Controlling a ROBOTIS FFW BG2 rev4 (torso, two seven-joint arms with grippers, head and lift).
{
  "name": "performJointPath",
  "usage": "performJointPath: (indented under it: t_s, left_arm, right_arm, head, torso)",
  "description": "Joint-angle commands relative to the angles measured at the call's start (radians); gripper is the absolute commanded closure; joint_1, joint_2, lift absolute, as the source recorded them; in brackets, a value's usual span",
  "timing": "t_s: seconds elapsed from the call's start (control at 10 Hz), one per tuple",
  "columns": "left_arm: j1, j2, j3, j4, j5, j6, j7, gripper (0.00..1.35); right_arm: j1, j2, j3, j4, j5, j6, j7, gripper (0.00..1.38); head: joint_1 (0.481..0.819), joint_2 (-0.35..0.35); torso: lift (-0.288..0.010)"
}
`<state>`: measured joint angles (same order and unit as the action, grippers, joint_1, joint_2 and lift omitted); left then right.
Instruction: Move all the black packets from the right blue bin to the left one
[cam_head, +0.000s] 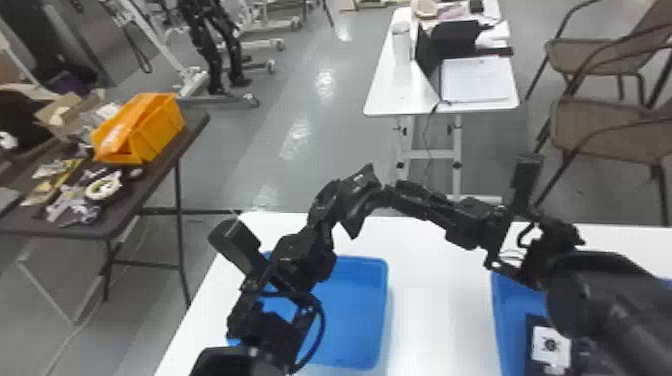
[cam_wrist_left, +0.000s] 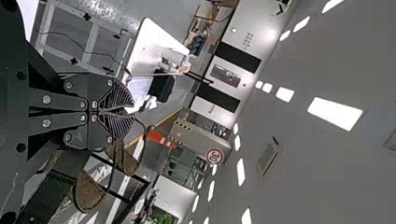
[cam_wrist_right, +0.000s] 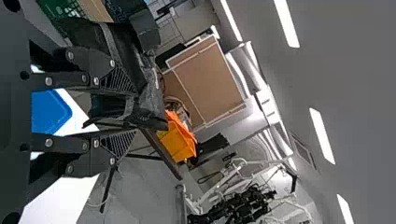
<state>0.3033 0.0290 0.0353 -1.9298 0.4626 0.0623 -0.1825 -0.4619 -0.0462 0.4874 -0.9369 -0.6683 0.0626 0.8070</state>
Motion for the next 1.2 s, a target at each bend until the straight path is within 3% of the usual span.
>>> performJointPath:
  t_s: [0.0,0.2,0.4,0.6,0.7,0.8,0.9,1.1]
  left_arm:
    - [0.016,0.000,0.026,-0.001,-0.028,-0.022,0.000,1.23]
    - [0.056,-0.001,0.089,-0.003,-0.171,-0.027,0.000,1.23]
    - [0.109,-0.026,0.130,0.012,-0.377,0.016,0.000,1.23]
    - [0.115,-0.032,0.129,0.057,-0.571,0.033,-0.023,1.23]
    - [0.115,-0.032,0.129,0.068,-0.627,0.050,-0.041,1.11]
    - [0.117,-0.032,0.138,0.080,-0.625,0.039,-0.052,0.64]
    - [0.126,-0.032,0.149,0.077,-0.622,0.022,-0.049,0.33]
    - [0.134,-0.032,0.184,0.074,-0.579,-0.010,-0.063,0.26]
  right_arm:
    - [0.020,-0.003,-0.026,-0.010,0.018,0.016,0.000,0.03]
    - [0.120,-0.018,-0.153,-0.200,0.197,0.151,-0.062,0.21]
    - [0.236,-0.023,-0.277,-0.376,0.277,0.247,-0.132,0.25]
    - [0.296,-0.026,-0.346,-0.457,0.314,0.307,-0.132,0.25]
    - [0.324,-0.040,-0.349,-0.487,0.315,0.330,-0.131,0.25]
    - [0.351,-0.053,-0.349,-0.513,0.320,0.336,-0.129,0.25]
    - [0.387,-0.061,-0.360,-0.536,0.332,0.336,-0.129,0.25]
    - [0.516,-0.050,-0.446,-0.642,0.449,0.362,-0.147,0.25]
  head:
    - [0.695,0.287]
    - [0.695,0.302]
    - [0.695,0.305]
    - [0.695,0.288]
    - [0.695,0.273]
    - [0.695,0.269]
    - [0.695,0.265]
    - [0.695,0.265]
  torso:
    - [0.000]
    - [0.000]
    - [0.000]
    - [0.000]
    - [0.000]
    - [0.000]
    - [0.000]
    - [0.000]
